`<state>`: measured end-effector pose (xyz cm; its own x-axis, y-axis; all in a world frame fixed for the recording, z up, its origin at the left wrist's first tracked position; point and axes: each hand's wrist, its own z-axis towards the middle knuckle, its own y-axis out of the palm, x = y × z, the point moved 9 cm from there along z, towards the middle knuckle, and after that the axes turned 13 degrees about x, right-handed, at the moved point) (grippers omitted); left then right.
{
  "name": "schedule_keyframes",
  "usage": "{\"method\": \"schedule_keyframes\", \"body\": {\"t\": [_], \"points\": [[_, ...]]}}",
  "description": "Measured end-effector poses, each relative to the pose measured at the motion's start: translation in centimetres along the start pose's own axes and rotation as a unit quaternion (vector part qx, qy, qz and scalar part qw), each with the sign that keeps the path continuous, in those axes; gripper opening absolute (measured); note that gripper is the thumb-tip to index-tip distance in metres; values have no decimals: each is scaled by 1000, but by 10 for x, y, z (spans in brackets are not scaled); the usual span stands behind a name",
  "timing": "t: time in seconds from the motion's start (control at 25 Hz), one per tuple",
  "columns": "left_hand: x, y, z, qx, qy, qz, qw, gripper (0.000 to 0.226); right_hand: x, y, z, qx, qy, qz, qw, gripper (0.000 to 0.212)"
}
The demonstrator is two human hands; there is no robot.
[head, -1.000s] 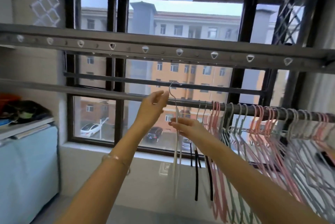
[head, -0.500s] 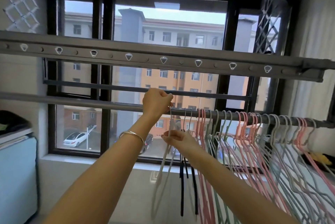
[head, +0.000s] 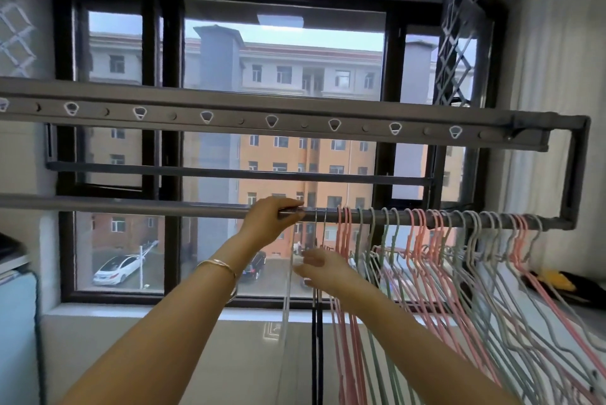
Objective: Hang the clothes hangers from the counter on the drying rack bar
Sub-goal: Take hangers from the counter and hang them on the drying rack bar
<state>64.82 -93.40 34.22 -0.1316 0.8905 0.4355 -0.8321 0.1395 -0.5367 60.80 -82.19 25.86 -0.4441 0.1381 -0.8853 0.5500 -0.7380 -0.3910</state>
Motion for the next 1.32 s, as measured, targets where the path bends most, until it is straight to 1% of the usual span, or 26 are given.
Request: {"method": "schedule_keyframes", "body": {"t": [0.08, 0.2, 0.28, 0.44, 0.56, 0.64, 0.76, 0.84, 0.92, 1.04, 1.16, 1.24, 1.32], "points": [[-1, -1, -3, 19, 14, -10, 1000, 36, 4, -18, -7, 22, -24, 10, 999, 47], [5, -2, -3, 58, 40, -17, 997, 36, 9, -57, -20, 85, -54, 40, 994, 33], [12, 2, 0, 60, 63, -1, 996, 35, 14, -84, -30, 124, -64, 61, 988, 23], [17, 9, 0, 55, 49, 6, 997, 39, 33, -132, -46, 168, -58, 90, 980, 19], [42, 17, -4, 59, 35, 69, 995, 54, 45, -179, -62, 198, -73, 96, 973, 18], [92, 27, -11, 73, 57, 79, 993, 61, 49, -224, -75, 229, -104, 88, 964, 17], [207, 61, -33, 99, 141, 38, 984, 59, 69, -313, -101, 277, -150, 31, 949, 22], [276, 98, -49, 98, 169, 11, 981, 57, 101, -380, -120, 302, -150, -19, 941, 28], [337, 152, -64, 82, 170, -24, 982, 56, 143, -458, -144, 334, -135, -56, 931, 30], [418, 242, -88, 43, 168, -73, 982, 59, 202, -559, -181, 376, -100, -103, 915, 29], [502, 337, -115, -28, 166, -120, 978, 63, 265, -651, -219, 413, -42, -160, 896, 39], [552, 395, -131, -71, 182, -156, 968, 65, 303, -700, -243, 426, -11, -201, 882, 44], [599, 456, -148, -118, 200, -185, 955, 70, 341, -748, -271, 451, 16, -224, 864, 45]]}}
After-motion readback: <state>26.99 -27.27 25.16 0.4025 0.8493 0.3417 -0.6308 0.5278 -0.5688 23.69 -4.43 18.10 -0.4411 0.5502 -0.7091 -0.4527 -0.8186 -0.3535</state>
